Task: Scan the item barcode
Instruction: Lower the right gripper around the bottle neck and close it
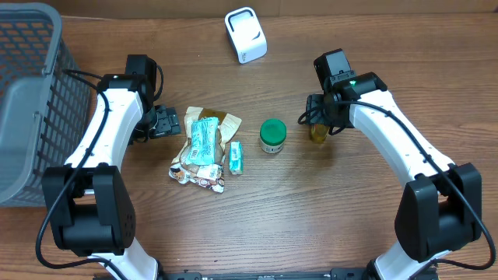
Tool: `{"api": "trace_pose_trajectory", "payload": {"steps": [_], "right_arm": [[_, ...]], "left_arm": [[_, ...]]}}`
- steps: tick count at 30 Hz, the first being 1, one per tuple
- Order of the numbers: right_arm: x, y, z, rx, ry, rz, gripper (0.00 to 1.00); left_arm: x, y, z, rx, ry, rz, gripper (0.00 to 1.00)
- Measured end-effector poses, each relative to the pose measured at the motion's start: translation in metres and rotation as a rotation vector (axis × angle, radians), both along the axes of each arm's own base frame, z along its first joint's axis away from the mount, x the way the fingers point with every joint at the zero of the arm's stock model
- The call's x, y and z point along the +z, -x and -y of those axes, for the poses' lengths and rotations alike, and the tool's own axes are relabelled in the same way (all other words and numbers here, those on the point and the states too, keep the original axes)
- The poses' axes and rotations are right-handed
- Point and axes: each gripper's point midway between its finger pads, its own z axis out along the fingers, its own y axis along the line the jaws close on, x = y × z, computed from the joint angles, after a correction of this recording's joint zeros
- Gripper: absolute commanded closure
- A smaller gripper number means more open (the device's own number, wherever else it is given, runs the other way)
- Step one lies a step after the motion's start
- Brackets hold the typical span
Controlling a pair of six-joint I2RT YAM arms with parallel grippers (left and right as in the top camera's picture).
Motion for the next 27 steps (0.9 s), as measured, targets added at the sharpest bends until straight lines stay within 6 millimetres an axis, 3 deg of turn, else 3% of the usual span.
{"api": "trace_pose_trajectory", "payload": {"steps": [23, 27], "right_arm": [[0.0002, -0.0001, 0.0, -0.001, 0.0, 0.001, 0.41], [0.0002, -0.0002, -0.0001, -0.001, -0.001, 0.001, 0.36]], "left_arm": [[0.0, 0.0, 0.0, 0.0, 0.0, 0.0, 0.0], [0.0, 0.0, 0.0, 0.0, 0.0, 0.0, 0.01]]}}
